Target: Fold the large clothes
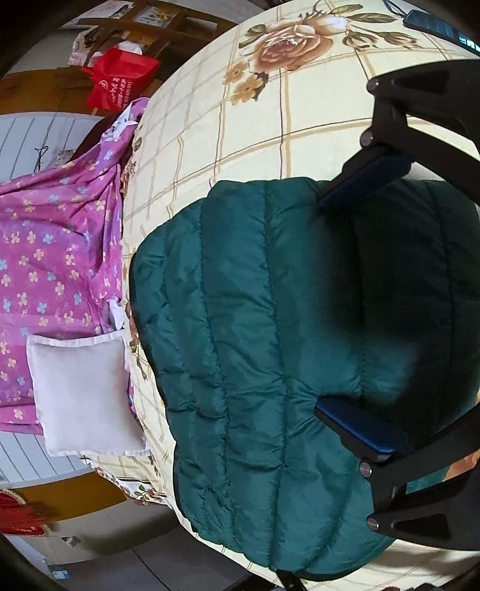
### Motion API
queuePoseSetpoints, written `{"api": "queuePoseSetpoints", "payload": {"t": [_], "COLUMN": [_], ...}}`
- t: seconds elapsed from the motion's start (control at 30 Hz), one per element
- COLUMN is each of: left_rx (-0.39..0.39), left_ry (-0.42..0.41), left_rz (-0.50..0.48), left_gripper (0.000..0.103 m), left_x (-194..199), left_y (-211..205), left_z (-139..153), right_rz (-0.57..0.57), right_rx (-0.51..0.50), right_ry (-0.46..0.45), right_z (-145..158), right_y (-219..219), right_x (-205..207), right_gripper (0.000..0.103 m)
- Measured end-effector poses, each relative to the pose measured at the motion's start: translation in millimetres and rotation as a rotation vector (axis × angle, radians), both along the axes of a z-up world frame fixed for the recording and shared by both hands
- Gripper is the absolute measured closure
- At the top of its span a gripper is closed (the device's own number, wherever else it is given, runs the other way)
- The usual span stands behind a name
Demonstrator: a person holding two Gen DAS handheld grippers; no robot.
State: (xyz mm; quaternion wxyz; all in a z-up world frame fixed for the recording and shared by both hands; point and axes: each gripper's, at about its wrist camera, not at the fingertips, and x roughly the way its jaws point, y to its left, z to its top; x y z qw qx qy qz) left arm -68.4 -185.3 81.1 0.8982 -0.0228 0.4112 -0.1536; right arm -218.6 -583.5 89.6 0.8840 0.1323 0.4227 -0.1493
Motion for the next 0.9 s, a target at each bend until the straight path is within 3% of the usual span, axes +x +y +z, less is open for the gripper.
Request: {"api": "queuePoseSetpoints", "payload": {"t": [0.27,0.67,0.9], "left_rx": [0.006,0.012,-0.049], "left_ry": [-0.002,0.000,0.029], "left_rz": [-0.001,-0.003,-0.003], "left_gripper": [0.053,0.053,0.052], "left_x": [0.6,5.0,9.0], "left_y": [-0.1,-1.7,2.2], "left_z": [-1.1,-5.0,-6.6], "right_rz": [-0.016,-0.002,-0.016], "right_rx": [-0.001,-0.016,-0.010], "right_ry": [-0.046,-0.015,-0.023], "right_z": [15.6,6.6,11.1], "right_y": [-7.3,-4.9,-14.1], "right_x": [-12.7,-0.6,1.6], "right_gripper": [0.000,0.000,0.000]}}
